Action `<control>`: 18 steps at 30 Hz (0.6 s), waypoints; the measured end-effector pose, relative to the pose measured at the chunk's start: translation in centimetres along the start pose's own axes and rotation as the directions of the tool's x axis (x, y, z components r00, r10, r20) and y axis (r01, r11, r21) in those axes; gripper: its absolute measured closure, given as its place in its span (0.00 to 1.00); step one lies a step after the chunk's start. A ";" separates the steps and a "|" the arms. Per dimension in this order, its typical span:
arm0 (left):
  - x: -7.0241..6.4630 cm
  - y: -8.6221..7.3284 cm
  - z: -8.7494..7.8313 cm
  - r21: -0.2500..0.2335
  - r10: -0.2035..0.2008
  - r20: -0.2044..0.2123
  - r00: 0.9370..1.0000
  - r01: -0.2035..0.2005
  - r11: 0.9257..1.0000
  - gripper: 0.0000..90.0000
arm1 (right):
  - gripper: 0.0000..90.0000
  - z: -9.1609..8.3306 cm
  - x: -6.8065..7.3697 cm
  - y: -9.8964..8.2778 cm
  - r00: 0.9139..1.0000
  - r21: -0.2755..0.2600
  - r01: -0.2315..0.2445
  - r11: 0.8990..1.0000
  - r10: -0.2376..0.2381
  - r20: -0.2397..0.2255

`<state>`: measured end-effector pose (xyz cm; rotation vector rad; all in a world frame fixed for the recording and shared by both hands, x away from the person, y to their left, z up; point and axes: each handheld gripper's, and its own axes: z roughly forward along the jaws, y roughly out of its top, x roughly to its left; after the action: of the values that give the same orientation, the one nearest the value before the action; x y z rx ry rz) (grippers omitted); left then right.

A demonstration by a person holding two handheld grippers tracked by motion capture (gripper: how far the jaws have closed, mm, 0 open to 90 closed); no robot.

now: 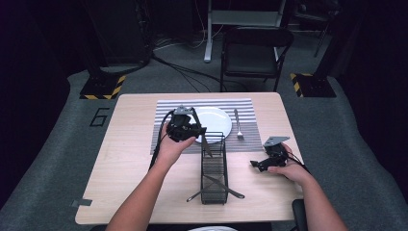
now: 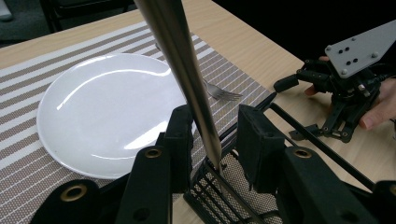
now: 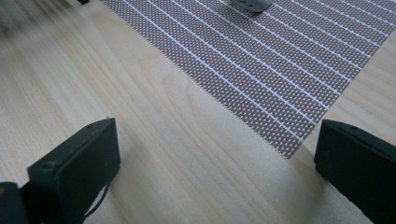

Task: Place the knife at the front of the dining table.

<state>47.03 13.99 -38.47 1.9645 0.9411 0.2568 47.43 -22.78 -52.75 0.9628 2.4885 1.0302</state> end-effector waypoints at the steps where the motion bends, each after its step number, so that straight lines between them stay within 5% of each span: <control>1: 0.0 0.0 0.0 0.000 0.005 0.000 1.000 -0.005 1.000 0.75 | 0.00 0.0 0.0 0.0 1.000 0.000 0.000 1.000 0.000 0.000; 14: 0.1 -0.3 0.4 -0.013 -0.013 -0.001 1.000 0.013 1.000 0.87 | 0.00 0.0 0.0 0.0 1.000 0.000 0.000 1.000 0.000 0.000; 18: -0.2 -0.1 0.2 -0.008 -0.029 0.062 0.998 0.030 1.000 0.90 | 0.00 0.0 0.0 0.0 1.000 -0.001 -0.001 1.000 0.001 -0.001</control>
<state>47.00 13.75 -38.65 1.9379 0.9263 0.1819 47.44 -22.77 -52.75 0.9635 2.4884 1.0317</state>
